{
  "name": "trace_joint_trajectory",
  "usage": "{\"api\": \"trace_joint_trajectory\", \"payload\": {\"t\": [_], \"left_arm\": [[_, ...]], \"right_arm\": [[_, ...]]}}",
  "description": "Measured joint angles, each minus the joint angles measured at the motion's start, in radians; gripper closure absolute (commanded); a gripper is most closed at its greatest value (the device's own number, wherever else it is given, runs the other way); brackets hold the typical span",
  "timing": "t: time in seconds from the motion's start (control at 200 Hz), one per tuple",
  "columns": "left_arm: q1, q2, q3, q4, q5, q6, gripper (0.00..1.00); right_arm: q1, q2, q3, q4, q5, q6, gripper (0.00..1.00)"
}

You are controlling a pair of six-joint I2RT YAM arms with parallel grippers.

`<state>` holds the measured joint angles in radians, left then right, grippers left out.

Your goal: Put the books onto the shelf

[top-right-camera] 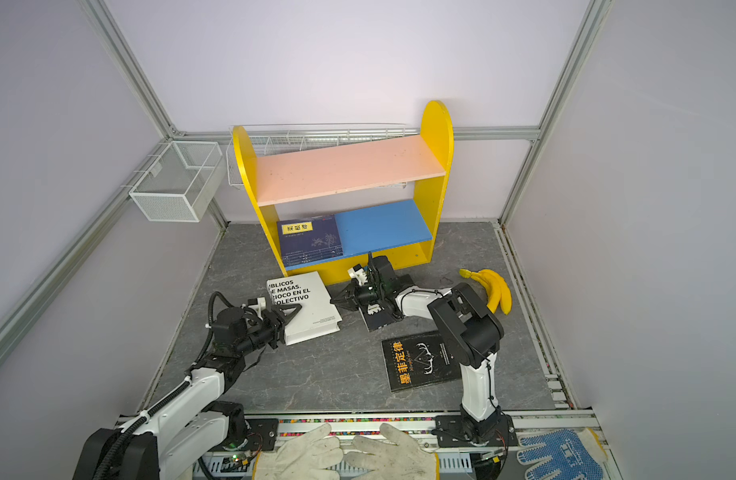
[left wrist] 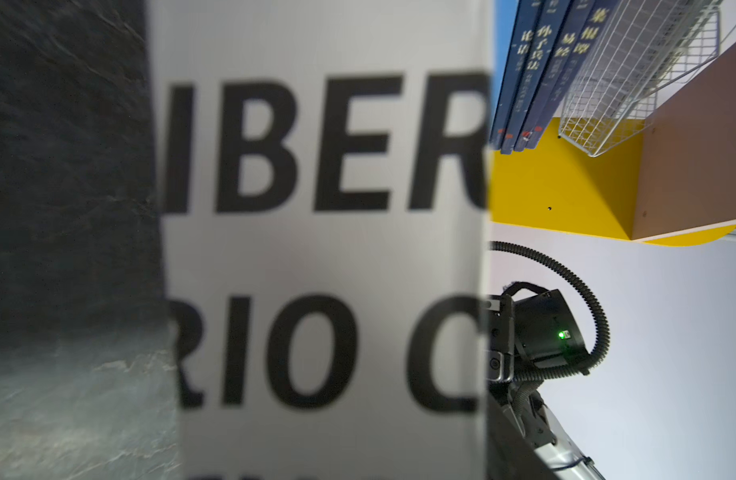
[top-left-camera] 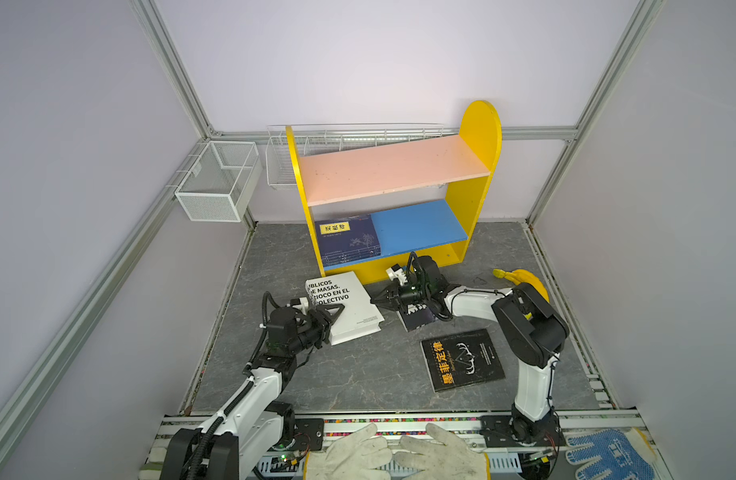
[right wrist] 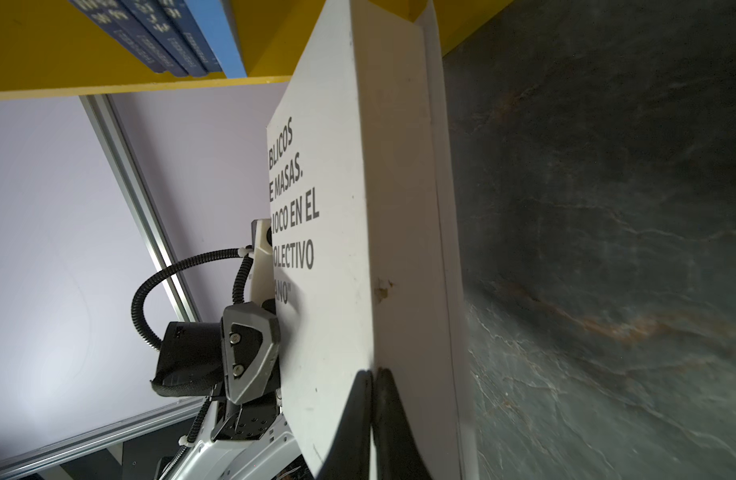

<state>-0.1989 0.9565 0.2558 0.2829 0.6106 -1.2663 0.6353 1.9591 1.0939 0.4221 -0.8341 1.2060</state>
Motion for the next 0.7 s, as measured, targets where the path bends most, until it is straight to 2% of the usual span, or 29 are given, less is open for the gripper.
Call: {"api": "trace_joint_trajectory", "payload": {"t": [0.265, 0.62, 0.7], "left_arm": [[-0.013, -0.001, 0.025, -0.089, -0.009, 0.069, 0.63], [-0.018, -0.064, 0.069, -0.249, -0.040, 0.179, 0.66], [-0.018, -0.087, 0.078, -0.299, -0.049, 0.206, 0.66]], "right_arm": [[0.004, 0.038, 0.000, 0.046, -0.005, 0.011, 0.89], [0.023, 0.041, 0.000, 0.038, -0.005, -0.010, 0.82], [0.030, 0.041, 0.000, 0.024, -0.005, -0.026, 0.78]]}}
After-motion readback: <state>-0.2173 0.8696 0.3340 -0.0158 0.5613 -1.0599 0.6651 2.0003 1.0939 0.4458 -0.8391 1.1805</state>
